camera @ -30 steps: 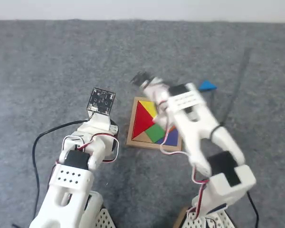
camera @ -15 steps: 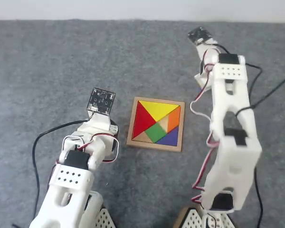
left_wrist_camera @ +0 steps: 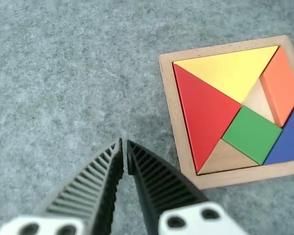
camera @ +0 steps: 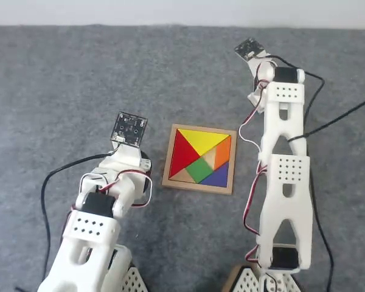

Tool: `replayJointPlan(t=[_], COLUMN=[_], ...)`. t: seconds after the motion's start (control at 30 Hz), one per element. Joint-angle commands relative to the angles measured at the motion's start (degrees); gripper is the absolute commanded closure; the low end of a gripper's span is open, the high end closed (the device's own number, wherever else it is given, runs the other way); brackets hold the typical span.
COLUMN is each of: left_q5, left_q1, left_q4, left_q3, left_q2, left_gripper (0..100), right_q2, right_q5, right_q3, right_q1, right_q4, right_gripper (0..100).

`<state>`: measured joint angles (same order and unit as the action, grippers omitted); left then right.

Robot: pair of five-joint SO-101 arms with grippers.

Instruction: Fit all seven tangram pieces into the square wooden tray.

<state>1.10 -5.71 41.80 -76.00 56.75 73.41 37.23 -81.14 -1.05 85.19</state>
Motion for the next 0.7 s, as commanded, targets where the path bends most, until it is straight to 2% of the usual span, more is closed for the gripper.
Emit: replayJointPlan(t=[0.0,0.13,0.37,0.57,0.67], left_q5=[0.26,0.26,0.26,0.18,0.18], left_q1=[0.09,0.26,0.44,0.44,0.44], left_q4=[-1.58,-1.58,-1.76,-1.85,-1.93], left_q3=[1.8,1.8,1.8,1.71,1.45], left_q2=[1.58,1.58,1.58,1.58,1.58], left_gripper=[99,99,99,99,99], right_q2=[3.38,5.14,5.41,5.14,5.14], right_q5=[-5.63,-9.05,-9.93,-5.01,-4.13], right_q3=[-12.66,-13.98,-13.89,-14.33,-14.33], right_q1=[-1.1,-1.19,-0.92,-1.01,-1.19], right_q4=[1.45,0.92,6.29,15.52,17.71], right_gripper=[85.5,94.1,95.5,95.7,99.5])
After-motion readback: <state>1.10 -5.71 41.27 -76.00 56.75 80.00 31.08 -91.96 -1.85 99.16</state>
